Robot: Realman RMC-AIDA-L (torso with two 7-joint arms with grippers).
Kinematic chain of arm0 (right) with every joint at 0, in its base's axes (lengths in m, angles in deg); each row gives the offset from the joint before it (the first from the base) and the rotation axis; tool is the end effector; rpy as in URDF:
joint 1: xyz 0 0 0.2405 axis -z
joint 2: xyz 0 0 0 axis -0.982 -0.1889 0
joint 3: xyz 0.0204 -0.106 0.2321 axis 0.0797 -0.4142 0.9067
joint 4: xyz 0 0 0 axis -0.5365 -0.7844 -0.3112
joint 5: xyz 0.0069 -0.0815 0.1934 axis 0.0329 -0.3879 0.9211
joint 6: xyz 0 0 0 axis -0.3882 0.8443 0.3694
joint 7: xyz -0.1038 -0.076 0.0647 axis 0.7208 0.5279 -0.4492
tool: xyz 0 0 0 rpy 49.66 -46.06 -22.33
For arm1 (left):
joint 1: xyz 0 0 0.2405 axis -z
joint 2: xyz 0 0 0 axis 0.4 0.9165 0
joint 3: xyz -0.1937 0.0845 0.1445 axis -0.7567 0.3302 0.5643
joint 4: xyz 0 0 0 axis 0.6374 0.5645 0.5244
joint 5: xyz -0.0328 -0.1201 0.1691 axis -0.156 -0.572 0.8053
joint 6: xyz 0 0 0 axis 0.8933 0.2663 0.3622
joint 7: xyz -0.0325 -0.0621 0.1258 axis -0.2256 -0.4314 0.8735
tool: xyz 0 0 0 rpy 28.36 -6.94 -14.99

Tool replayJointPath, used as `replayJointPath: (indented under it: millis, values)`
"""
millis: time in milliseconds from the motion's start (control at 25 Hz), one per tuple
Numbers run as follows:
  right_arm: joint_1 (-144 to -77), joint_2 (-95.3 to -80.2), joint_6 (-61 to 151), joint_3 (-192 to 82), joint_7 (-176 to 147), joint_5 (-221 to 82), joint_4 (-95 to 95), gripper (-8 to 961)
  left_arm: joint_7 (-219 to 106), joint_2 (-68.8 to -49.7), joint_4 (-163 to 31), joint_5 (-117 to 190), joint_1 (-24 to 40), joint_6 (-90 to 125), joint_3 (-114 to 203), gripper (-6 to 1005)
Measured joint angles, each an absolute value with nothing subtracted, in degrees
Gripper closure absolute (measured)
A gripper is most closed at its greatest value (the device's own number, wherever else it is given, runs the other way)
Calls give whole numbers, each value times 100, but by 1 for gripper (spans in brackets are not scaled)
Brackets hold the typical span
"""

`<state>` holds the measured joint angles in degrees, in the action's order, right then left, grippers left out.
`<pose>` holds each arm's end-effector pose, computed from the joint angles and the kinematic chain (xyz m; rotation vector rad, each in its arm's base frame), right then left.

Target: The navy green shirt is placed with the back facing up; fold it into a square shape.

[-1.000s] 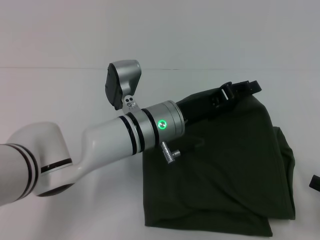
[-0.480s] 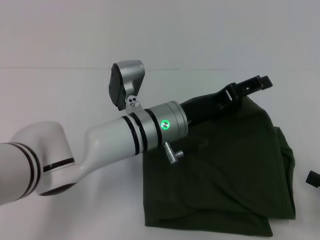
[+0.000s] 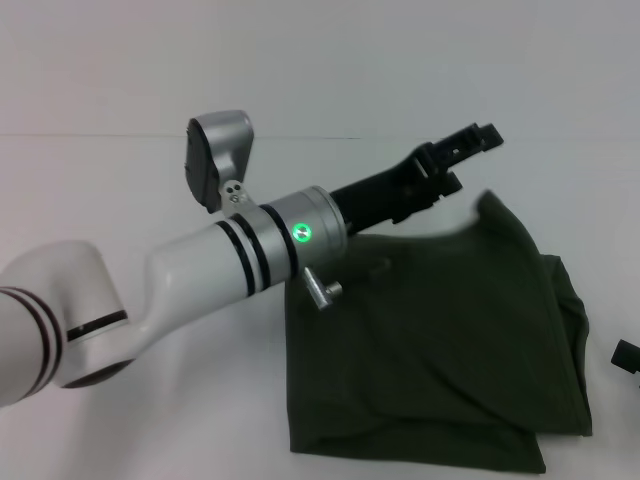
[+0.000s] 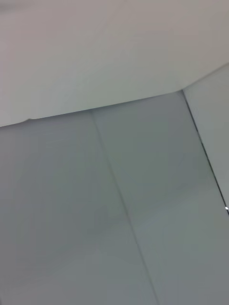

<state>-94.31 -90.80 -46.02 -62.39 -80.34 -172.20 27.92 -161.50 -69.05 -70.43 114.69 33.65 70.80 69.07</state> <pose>0.3581 0.2351 0.0523 -2.3130 0.8230 0.8827 -0.1294 0.3894 -0.1261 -2.1042 -1.9072 -1.3059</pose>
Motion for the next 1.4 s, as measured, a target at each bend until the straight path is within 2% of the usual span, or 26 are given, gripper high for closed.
replayJointPath:
  millis: [160, 360, 400, 440, 600, 680, 720, 840, 960, 1160, 1400]
  values:
    - [-9432, -9080, -4599, -6239, -8033, -17221, 2792, 7, -16099, -6908, -7298, 11490, 3535, 7047, 7014, 65]
    - [-9454, -9080, -4577, -6240, -8165, -17222, 2792, 6, -16243, -6890, -7118, 11490, 3337, 7642, 7083, 66]
    - [-9461, -9075, -4577, -6240, -8273, -17224, 2793, 6, -16819, -6868, -6624, 11491, 2950, 8199, 7556, 67]
    - [-9480, -9058, -4577, -6245, -8467, -17229, 2795, 6, -16862, -6867, -6587, 11490, 2927, 8237, 7586, 67]
    - [-9606, -8935, -4574, -6300, -9595, -17378, 2902, 6, -18056, -6810, -5463, 11490, 2111, 9037, 8529, 68]
    - [-9729, -8876, -4581, -6313, -10197, -17630, 2991, 6, -18613, -6669, -5061, 11487, 1731, 9533, 9016, 68]
    - [-9787, -8860, -4597, -6314, -10363, -17730, 3029, 7, -18915, -6538, -4935, 11490, 1540, 9837, 9288, 68]
    - [-9939, -8847, -4622, -6321, -10679, -17926, 3102, 7, -19362, -6288, -4902, 11565, 1248, 10340, 9660, 69]
    - [-10016, -8848, -4613, -6325, -10762, -17944, 3104, 7, -19690, -6197, -4873, 12051, 1043, 10523, 9774, 69]
    - [-10078, -8849, -4636, -6498, -11163, -17954, 3092, 6, -19801, -6218, -4917, 12654, 919, 10405, 9749, 70]
    - [-10052, -8856, -4653, -6685, -11371, -17959, 3098, 6, -19767, -6441, -5038, 12658, 730, 9874, 9732, 72]
